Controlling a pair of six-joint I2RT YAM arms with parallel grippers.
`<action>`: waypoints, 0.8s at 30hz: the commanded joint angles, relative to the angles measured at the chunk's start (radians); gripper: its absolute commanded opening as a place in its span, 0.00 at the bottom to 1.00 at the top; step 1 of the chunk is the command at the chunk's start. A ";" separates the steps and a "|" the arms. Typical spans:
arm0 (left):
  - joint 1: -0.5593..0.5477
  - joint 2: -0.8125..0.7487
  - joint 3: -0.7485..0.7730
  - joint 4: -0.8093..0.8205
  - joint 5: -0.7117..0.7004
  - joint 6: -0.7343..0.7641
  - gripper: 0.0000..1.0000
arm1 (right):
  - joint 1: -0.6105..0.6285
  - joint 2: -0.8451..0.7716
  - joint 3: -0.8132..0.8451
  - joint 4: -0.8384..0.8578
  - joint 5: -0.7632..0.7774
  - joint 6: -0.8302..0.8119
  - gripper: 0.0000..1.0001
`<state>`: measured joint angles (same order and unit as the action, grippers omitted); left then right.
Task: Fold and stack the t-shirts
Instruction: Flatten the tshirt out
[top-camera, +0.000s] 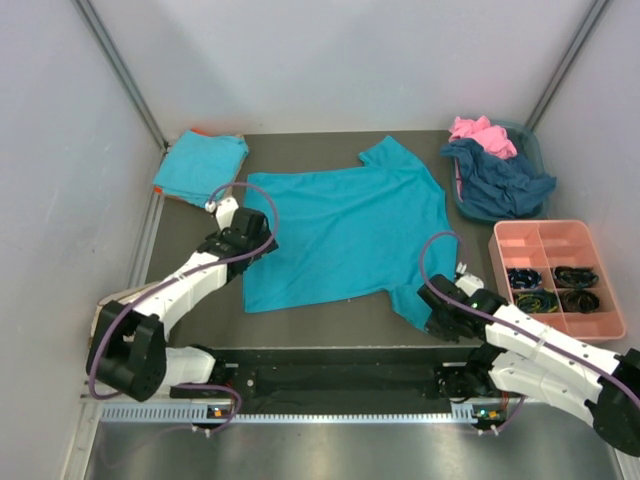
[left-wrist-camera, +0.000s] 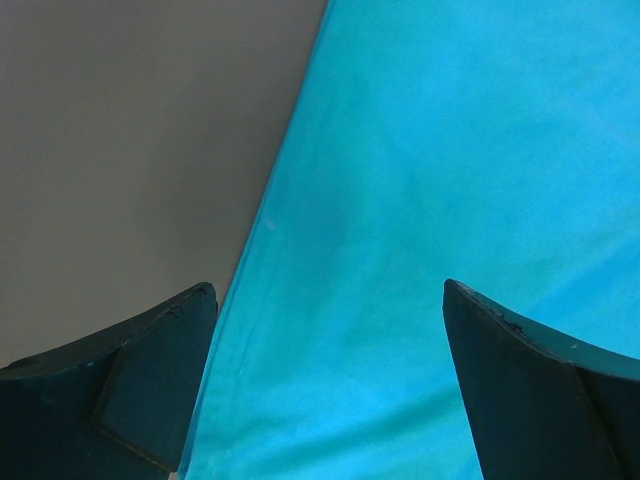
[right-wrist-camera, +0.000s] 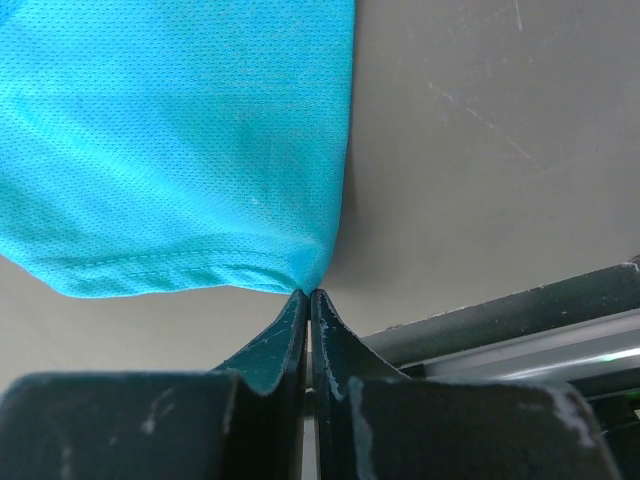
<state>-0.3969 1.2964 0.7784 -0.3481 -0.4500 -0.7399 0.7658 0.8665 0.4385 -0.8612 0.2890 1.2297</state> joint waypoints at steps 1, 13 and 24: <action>-0.003 -0.083 -0.059 -0.141 0.003 -0.140 0.99 | 0.015 -0.012 0.025 0.013 0.032 -0.036 0.00; -0.151 -0.264 -0.254 -0.316 0.033 -0.423 0.98 | 0.015 0.014 0.013 0.086 0.012 -0.108 0.00; -0.253 -0.218 -0.281 -0.353 -0.004 -0.516 0.90 | 0.015 0.019 0.006 0.102 0.001 -0.119 0.00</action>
<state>-0.6262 1.0733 0.5095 -0.6670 -0.4118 -1.1965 0.7658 0.8886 0.4385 -0.7856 0.2859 1.1191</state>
